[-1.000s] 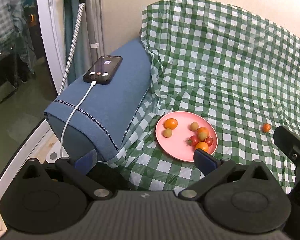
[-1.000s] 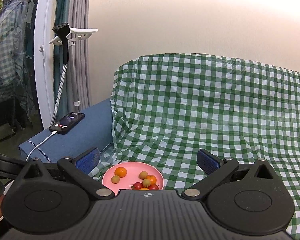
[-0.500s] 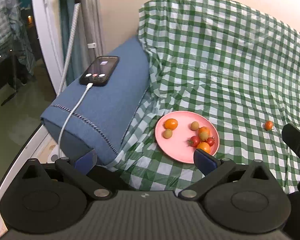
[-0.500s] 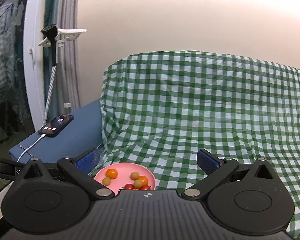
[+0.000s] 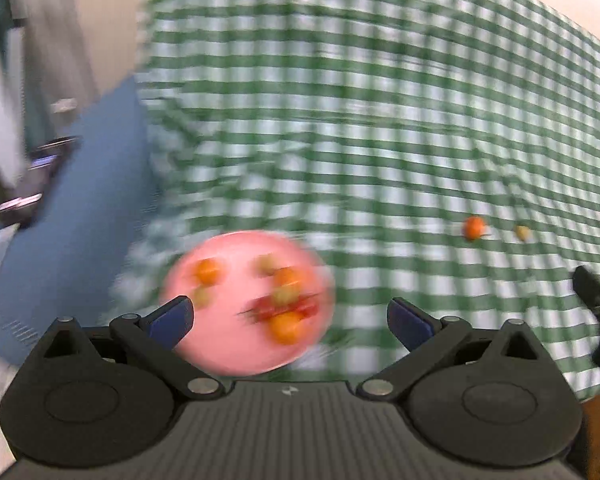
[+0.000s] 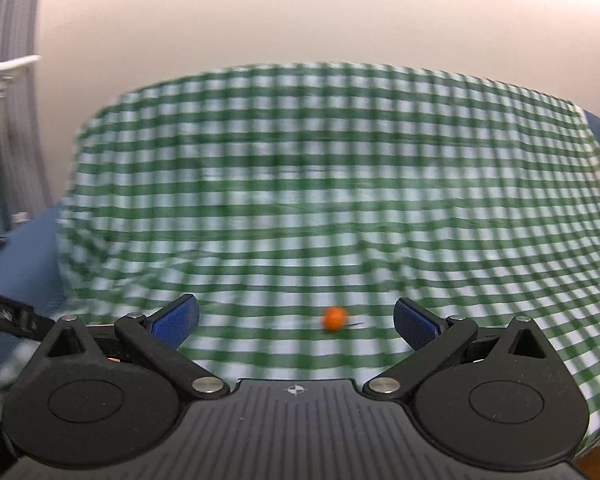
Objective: Organize fruits
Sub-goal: 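Grasp a tangerine with the left tool while the right tool grasps a yellow cherry tomato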
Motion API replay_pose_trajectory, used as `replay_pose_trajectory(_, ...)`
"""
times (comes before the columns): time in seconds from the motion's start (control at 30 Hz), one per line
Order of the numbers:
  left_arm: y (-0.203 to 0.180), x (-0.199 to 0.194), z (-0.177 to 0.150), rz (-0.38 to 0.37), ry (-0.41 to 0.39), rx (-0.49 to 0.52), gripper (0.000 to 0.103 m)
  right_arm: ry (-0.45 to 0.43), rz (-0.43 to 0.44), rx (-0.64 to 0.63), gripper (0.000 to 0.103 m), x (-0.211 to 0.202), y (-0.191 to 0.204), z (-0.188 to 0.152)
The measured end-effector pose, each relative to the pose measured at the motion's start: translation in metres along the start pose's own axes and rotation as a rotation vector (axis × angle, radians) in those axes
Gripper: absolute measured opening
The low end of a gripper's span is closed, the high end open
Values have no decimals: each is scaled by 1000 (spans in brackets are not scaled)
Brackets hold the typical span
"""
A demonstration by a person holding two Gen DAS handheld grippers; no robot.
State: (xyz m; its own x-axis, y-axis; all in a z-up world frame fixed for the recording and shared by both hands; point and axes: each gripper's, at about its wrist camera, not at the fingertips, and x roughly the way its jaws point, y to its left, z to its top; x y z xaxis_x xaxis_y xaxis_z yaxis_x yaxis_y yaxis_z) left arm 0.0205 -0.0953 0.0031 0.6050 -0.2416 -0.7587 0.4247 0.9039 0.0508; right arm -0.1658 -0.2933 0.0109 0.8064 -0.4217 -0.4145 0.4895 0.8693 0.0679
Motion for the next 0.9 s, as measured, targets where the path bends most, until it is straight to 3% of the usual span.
replay_pose_trajectory(0.13,-59,54,34,-103,6,55,103,28,-66,-3,102,58,-53,1)
replay_pose_trajectory(0.27,-124,124,56,-125,29,169,103,70,-90,-20,102,125,-99,-4)
replay_pose_trajectory(0.5,-204,227,77,-192,99,279,103,202,-22,-2,102,229,-163,-30)
replay_pose_trajectory(0.6,-224,258,81,-192,128,285,103,199,-5,-40,99,259,-173,-38)
replay_pose_trajectory(0.7,-234,288,85,-202,165,278,103,191,61,-58,86,281,-180,-46)
replay_pose_trajectory(0.77,-237,299,86,-214,184,282,103,203,89,-90,60,293,-179,-52)
replay_pose_trajectory(0.9,-236,311,84,-226,196,287,103,233,78,-148,48,313,-174,-66)
